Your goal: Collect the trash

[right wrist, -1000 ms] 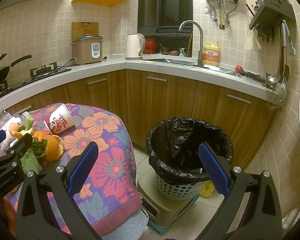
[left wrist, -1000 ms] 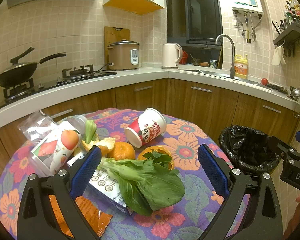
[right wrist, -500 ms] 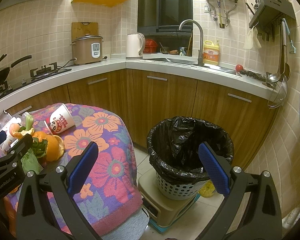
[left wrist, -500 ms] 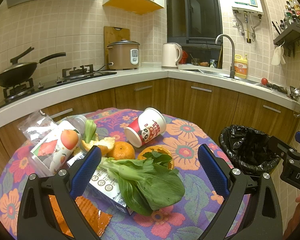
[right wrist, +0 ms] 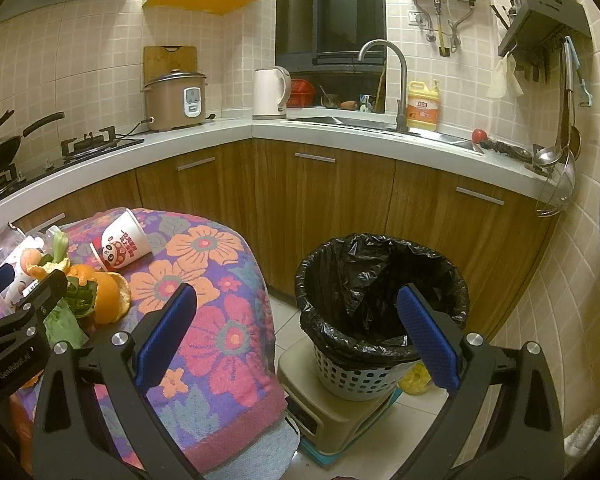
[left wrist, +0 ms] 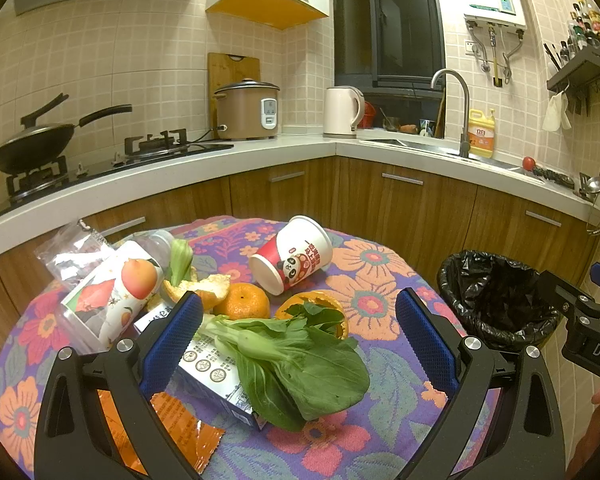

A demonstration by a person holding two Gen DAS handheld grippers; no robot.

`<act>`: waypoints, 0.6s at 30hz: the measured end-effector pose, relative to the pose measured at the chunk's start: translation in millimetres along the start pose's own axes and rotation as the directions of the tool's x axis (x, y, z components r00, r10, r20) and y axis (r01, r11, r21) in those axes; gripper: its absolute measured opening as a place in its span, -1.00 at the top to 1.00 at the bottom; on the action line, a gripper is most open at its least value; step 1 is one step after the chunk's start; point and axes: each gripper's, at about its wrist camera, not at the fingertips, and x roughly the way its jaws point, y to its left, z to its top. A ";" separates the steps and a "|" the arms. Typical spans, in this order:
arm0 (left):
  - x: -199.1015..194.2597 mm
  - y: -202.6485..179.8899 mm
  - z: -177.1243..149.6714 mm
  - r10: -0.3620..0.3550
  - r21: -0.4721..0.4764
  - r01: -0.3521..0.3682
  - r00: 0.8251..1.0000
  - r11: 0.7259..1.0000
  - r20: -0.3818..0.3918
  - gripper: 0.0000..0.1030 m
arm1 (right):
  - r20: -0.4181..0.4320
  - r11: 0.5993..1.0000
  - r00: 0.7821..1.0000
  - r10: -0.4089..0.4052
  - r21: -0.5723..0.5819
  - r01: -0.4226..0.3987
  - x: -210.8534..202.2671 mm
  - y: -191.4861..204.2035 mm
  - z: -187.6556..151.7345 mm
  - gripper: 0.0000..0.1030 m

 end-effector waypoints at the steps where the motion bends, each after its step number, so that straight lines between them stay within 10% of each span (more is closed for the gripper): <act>1: 0.1 -0.6 0.0 0.000 0.000 0.000 1.000 1.000 0.000 -0.82 | 0.001 1.000 1.000 0.002 0.000 -0.002 0.0 0.7 0.1 -0.85; 18: -54.9 83.0 -0.9 0.053 -0.116 -0.061 0.996 0.991 -0.078 -0.82 | -0.012 0.976 0.981 0.192 -0.105 -0.193 -10.1 53.1 2.0 -0.85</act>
